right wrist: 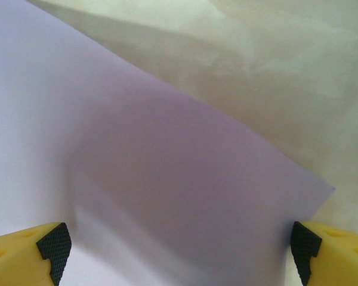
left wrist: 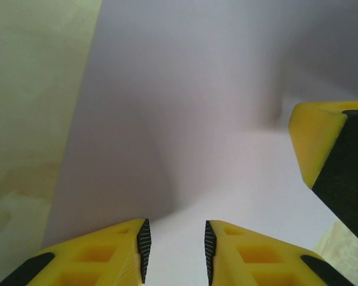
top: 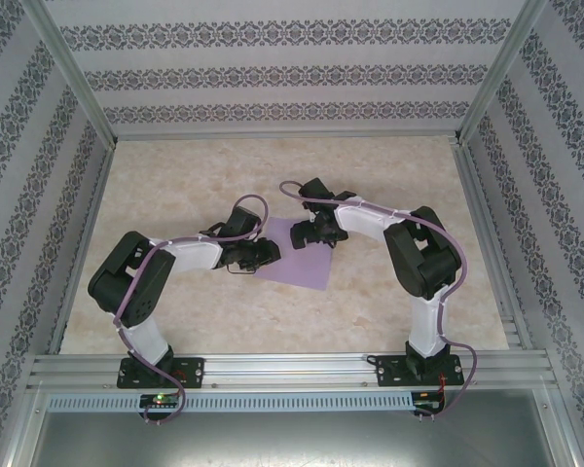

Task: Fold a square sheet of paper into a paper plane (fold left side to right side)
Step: Pick up the square sheet of paper from the center of the table.

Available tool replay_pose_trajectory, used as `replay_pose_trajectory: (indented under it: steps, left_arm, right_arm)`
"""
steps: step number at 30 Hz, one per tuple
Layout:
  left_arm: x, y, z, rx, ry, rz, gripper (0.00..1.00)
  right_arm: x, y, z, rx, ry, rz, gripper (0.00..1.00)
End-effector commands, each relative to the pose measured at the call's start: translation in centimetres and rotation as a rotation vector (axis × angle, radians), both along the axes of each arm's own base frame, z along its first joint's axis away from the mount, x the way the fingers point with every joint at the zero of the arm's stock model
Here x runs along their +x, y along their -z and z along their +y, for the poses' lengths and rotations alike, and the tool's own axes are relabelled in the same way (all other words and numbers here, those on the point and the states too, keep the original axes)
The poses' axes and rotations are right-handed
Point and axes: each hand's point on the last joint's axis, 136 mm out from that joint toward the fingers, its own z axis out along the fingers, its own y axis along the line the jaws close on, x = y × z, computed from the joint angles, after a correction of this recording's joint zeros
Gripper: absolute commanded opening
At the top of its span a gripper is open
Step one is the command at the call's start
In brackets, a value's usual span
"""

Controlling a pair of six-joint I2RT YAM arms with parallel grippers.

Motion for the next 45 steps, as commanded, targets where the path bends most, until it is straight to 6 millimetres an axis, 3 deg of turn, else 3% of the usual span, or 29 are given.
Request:
replay_pose_trajectory:
  steps: [1,9,14,20,25,30,35,39,45]
  left_arm:
    - [-1.0,1.8,0.3,0.026,-0.011,0.041,0.33]
    - [-0.4,0.2,-0.2,-0.015,-0.011,-0.004,0.33]
    - [0.2,-1.6,-0.9,-0.062,-0.005,-0.049,0.34]
    - [0.8,-5.0,-0.8,-0.097,0.006,-0.130,0.41]
    - [1.0,-8.4,0.9,-0.123,-0.010,-0.219,0.50]
    - [0.5,-12.9,3.3,-0.166,-0.020,-0.347,0.60]
    - [-0.6,-18.7,5.2,-0.243,0.007,-0.547,0.77]
    - [-1.8,-22.8,5.2,-0.328,0.075,-0.691,0.89]
    - [-3.0,-26.9,3.5,-0.435,0.211,-0.794,0.92]
  right_arm:
    - [-2.6,-0.1,2.5,0.092,-0.042,0.072,0.93]
    - [-3.5,-1.0,3.3,0.153,-0.057,0.088,0.76]
    - [-4.1,-1.3,4.0,0.202,-0.065,0.099,0.56]
    - [-4.0,-2.6,4.2,0.256,-0.069,0.072,0.31]
    - [-3.8,-4.7,4.7,0.352,-0.092,0.042,0.17]
    - [-3.7,-8.8,4.9,0.500,-0.140,-0.018,0.14]
    - [-5.2,-14.9,4.5,0.677,-0.276,-0.076,0.14]
    - [-7.1,-19.4,3.9,0.774,-0.379,-0.115,0.15]
    - [-10.7,-25.6,3.9,0.906,-0.525,-0.164,0.17]
